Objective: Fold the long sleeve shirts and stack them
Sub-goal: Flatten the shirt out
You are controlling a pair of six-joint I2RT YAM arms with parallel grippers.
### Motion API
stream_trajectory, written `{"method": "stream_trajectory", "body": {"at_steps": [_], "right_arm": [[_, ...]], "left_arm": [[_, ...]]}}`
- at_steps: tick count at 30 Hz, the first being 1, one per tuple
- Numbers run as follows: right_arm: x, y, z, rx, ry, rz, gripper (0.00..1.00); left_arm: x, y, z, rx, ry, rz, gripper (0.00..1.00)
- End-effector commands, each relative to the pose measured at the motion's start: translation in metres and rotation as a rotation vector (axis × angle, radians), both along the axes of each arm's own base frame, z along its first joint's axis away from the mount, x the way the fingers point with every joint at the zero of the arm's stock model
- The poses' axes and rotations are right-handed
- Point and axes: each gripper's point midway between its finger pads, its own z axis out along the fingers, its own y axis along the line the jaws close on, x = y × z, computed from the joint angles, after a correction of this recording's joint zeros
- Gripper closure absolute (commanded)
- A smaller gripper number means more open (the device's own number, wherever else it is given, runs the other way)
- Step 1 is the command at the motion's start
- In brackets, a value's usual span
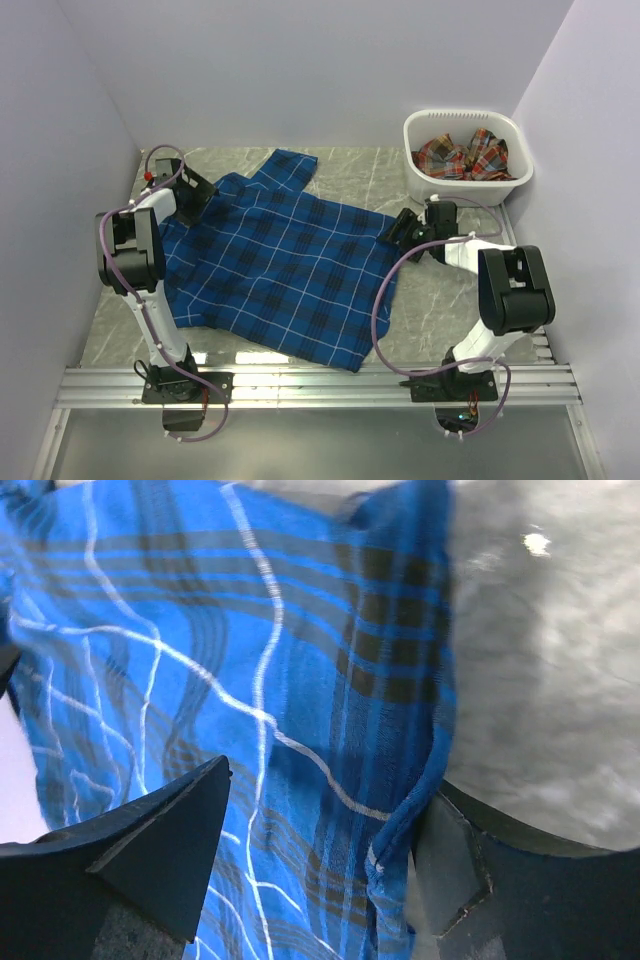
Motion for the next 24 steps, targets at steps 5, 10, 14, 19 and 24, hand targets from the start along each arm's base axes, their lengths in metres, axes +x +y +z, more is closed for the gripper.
{"method": "stream_trajectory", "body": {"at_steps": [5,10,14,19,24], "right_arm": [[0.013,0.042,0.061,0.035,-0.213,0.193,0.27],[0.005,0.060,0.083,0.044,-0.252,0.242,0.30],[-0.002,0.067,0.092,0.013,-0.260,0.269,0.31],[-0.019,0.045,0.081,-0.106,-0.180,0.220,0.38],[-0.042,0.018,0.085,-0.199,-0.106,0.147,0.53]], "left_arm": [[-0.024,-0.003,-0.013,0.010,0.085,-0.024,0.02],[-0.024,-0.002,-0.013,0.008,0.088,-0.024,0.02],[-0.025,-0.002,-0.014,0.014,0.096,-0.027,0.02],[-0.028,-0.002,-0.017,0.013,0.108,-0.029,0.02],[-0.029,-0.002,-0.016,0.017,0.114,-0.035,0.02]]}}
